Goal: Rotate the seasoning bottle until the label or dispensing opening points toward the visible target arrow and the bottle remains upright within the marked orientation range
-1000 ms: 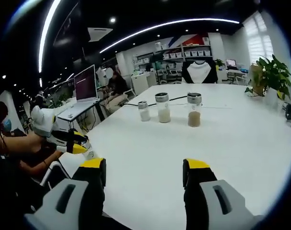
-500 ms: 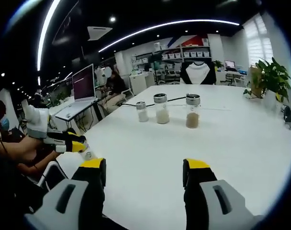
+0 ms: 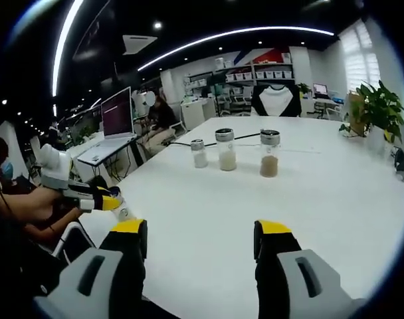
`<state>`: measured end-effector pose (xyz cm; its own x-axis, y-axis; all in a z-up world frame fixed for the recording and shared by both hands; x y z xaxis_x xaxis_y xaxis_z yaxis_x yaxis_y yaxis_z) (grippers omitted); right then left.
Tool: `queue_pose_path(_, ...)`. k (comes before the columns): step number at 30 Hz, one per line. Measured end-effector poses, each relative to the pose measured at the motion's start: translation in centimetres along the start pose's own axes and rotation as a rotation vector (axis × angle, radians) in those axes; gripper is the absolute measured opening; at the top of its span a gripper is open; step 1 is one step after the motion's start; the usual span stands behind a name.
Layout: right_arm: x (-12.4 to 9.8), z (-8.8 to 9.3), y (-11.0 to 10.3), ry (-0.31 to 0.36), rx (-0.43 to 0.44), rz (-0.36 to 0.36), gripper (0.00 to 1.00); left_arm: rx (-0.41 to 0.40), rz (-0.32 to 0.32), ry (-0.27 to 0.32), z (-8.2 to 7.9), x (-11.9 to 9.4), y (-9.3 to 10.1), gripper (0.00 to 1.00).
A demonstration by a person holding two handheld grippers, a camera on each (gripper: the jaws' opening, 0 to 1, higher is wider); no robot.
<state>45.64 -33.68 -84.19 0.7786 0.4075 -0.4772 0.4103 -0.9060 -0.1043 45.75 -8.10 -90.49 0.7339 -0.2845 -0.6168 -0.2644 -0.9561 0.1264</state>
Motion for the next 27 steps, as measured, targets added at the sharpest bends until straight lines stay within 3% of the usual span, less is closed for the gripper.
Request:
queue_pose_path(18, 0.4, -0.1, -1.4, 0.009, 0.009, -0.028, 0.64, 0.287, 0.337, -0.088, -0.3, 0.1, -0.7, 0.33)
queue_pose_path(24, 0.4, -0.2, -1.6, 0.010, 0.006, -0.031, 0.64, 0.470, 0.499, -0.129, -0.3, 0.1, -0.3, 0.33)
queue_pose_path(27, 0.3, -0.3, -1.5, 0.012, 0.013, -0.027, 0.64, 0.571, 0.622, -0.145, -0.3, 0.1, 0.0, 0.33)
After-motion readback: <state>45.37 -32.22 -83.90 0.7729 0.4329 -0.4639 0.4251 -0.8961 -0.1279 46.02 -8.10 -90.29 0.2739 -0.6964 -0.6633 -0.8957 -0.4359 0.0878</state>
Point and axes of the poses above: the point that each gripper's makers call its tool centre point, and the gripper's own axes: x roughly forward along the fingers, y roughly to its right, z roughly out of its underside, the point moved 2 cm from there along -x, roughly backward along the fingers, and after that the axes turned 9 degrees about z, right-handed, at the moved point
